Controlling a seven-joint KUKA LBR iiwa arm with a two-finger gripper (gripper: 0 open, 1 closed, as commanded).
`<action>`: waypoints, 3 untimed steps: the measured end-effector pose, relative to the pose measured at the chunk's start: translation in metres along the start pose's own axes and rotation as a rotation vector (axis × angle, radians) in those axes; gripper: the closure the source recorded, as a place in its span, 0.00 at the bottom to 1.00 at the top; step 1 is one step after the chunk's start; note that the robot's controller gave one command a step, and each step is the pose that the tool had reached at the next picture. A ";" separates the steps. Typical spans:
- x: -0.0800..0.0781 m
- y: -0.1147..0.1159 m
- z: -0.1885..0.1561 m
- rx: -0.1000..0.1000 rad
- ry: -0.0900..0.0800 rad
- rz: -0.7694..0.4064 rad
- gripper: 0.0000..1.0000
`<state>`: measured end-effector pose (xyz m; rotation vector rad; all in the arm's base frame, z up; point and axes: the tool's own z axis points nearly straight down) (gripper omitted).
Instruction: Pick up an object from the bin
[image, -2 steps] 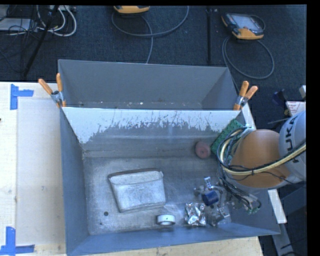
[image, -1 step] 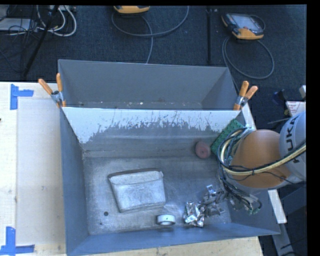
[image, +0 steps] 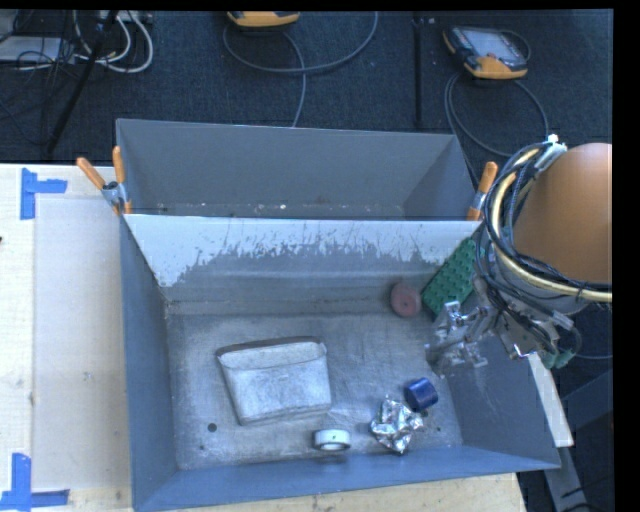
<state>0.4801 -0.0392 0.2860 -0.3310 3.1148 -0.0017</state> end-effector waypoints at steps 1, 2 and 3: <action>0.001 0.000 0.005 -0.002 0.008 0.001 0.00; 0.010 -0.032 0.147 -0.006 0.018 -0.014 0.00; 0.004 -0.078 0.209 -0.002 0.015 0.224 0.00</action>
Offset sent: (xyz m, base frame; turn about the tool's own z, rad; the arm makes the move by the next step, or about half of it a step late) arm 0.0000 0.0000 0.0000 0.0000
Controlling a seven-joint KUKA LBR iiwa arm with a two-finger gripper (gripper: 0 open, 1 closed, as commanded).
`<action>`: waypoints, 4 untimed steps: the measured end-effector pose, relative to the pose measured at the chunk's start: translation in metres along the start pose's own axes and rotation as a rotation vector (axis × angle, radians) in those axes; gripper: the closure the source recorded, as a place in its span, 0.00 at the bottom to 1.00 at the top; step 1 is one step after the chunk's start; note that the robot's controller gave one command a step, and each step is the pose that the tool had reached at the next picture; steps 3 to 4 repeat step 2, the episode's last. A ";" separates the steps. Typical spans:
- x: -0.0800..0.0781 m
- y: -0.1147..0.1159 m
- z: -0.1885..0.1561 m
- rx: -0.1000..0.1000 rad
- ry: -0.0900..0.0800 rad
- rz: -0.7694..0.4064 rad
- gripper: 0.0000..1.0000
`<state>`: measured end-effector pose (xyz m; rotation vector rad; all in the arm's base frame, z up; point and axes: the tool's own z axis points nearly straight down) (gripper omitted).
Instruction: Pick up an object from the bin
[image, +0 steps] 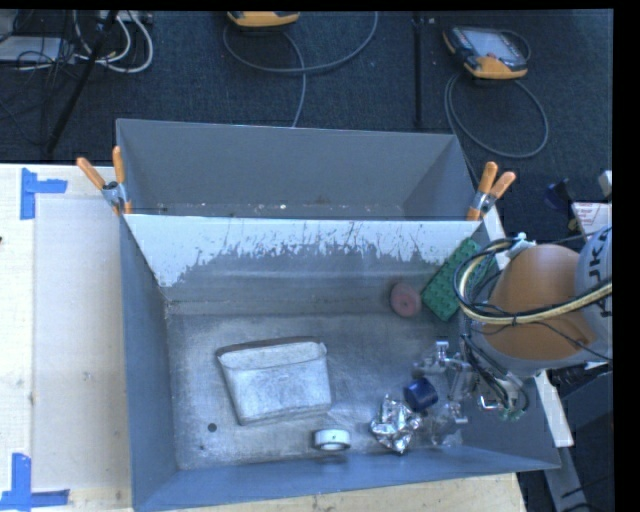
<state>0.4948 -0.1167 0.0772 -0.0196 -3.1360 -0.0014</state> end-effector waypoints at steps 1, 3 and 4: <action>-0.001 0.001 -0.002 0.000 -0.003 -0.006 1.00; -0.011 0.012 -0.184 0.003 -0.015 -0.065 1.00; -0.011 0.012 -0.184 0.003 -0.015 -0.065 1.00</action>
Offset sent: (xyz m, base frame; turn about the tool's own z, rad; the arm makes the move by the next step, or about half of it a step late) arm 0.0000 0.0000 0.0000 0.0000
